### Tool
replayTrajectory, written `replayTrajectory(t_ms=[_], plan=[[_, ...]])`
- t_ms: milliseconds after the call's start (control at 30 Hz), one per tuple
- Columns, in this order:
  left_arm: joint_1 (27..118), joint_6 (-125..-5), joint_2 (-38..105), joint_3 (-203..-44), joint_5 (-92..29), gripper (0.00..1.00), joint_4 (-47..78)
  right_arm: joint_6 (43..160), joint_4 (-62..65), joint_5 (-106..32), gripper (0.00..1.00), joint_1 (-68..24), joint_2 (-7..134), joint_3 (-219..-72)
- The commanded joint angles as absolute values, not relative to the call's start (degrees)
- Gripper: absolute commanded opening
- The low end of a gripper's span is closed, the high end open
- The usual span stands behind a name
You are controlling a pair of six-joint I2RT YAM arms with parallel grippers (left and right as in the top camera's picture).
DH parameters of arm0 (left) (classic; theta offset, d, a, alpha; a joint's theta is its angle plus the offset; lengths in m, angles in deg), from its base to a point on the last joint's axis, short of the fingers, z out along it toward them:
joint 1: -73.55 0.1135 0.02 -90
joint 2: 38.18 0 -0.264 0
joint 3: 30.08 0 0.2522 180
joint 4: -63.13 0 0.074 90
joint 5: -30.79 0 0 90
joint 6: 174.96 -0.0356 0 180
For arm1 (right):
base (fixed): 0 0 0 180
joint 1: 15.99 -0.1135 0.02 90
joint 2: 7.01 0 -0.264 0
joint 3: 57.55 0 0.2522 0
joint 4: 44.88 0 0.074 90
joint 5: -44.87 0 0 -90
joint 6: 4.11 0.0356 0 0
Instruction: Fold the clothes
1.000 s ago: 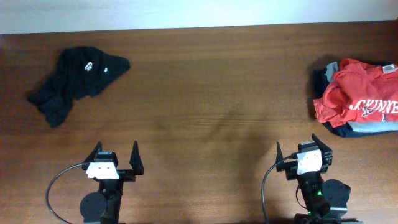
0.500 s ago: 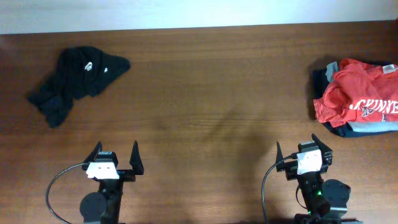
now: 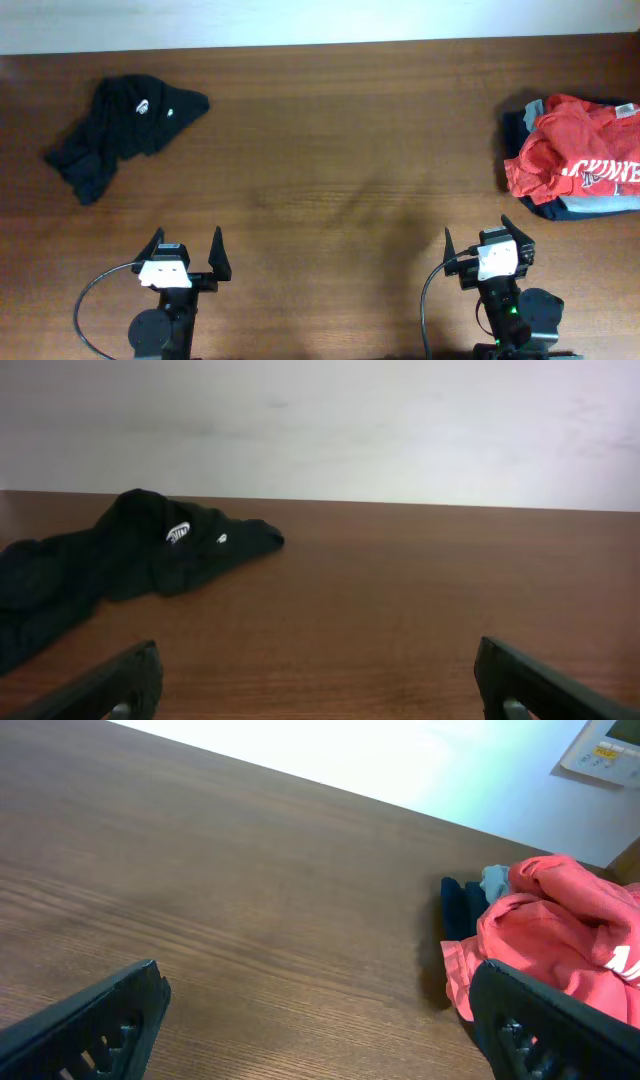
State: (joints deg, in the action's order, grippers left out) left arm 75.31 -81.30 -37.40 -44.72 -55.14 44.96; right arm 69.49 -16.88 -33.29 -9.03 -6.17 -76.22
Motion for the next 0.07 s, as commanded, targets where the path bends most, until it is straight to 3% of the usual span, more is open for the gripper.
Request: replayTrajectory(t_ms=[0,33], plan=[[75.59,-82.0,-37.88,-44.35,-54.94,0.99,45.01,70.34,-16.86,-33.8,0.99,-9.51,-6.69,-75.76],[75.59,-81.97,-37.88,-44.35,-54.94,0.99,45.01,70.34,-16.86,-33.8,0.99,-9.51,-6.69,-75.76]])
